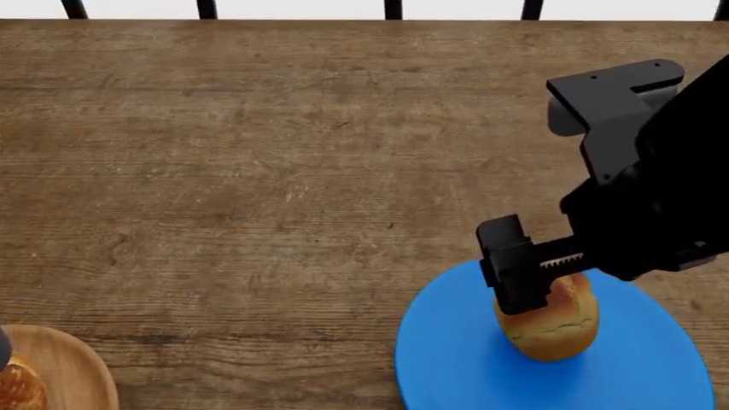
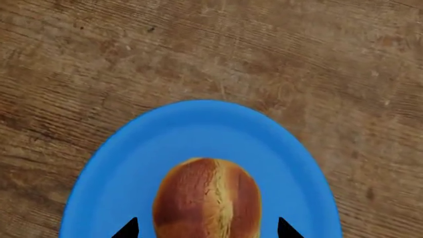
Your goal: Place all breads on the cutting board.
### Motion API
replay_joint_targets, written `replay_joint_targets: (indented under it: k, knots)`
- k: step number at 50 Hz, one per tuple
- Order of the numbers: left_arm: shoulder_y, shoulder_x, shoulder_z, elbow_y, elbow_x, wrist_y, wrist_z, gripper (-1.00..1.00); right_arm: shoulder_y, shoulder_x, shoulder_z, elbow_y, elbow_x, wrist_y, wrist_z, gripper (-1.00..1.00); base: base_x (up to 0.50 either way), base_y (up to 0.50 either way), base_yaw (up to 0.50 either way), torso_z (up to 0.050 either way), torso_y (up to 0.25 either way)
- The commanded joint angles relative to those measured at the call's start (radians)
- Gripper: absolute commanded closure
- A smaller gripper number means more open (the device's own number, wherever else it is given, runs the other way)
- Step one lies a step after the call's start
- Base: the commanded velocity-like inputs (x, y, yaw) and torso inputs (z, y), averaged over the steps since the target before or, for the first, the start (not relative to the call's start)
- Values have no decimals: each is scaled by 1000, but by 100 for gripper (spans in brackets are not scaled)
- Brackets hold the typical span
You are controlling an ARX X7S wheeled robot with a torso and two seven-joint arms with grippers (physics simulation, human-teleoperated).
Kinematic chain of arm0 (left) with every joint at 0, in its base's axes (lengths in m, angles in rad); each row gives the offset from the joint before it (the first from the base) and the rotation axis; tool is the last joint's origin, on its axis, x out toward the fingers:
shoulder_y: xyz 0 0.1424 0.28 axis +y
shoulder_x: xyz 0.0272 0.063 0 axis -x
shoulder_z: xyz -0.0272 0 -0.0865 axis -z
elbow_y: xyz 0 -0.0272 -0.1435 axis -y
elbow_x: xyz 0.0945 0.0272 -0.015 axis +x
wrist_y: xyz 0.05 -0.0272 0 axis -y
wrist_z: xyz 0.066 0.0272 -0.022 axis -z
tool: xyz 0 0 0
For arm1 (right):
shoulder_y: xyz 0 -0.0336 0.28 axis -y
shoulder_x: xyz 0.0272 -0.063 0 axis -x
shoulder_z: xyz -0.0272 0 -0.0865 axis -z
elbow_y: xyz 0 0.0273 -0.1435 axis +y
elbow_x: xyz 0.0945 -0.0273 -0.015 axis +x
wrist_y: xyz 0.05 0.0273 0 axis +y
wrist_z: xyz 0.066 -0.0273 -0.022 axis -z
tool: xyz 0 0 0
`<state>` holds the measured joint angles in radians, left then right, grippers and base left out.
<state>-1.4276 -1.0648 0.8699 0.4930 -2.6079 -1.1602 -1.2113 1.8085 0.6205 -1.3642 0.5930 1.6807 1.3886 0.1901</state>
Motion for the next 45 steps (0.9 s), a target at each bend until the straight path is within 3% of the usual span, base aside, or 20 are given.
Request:
replay_joint_targets:
  k: [1, 26, 27, 39, 45]
  knots:
    - [-7, -3, 7, 2, -1, -3, 1, -100, -37, -3, 1, 27, 0, -43, 1, -100, 0, 0, 0, 0, 0]
    - [7, -8, 13, 8, 23, -3, 22, -100, -126, -34, -47, 56, -42, -79, -38, -100, 0, 0, 0, 0, 0]
    - [10, -10, 13, 11, 25, 0, 23, -100, -124, -34, -47, 53, -42, -78, -37, 100, 0, 0, 0, 0, 0]
    - [12, -16, 9, -5, 48, -4, 33, -100, 35, -6, -9, -40, 12, 11, -9, 100, 0, 0, 0, 0, 0]
    - [13, -10, 9, 11, 46, 7, 35, -100, 114, 49, 34, -158, 122, 61, 96, 100, 0, 0, 0, 0, 0]
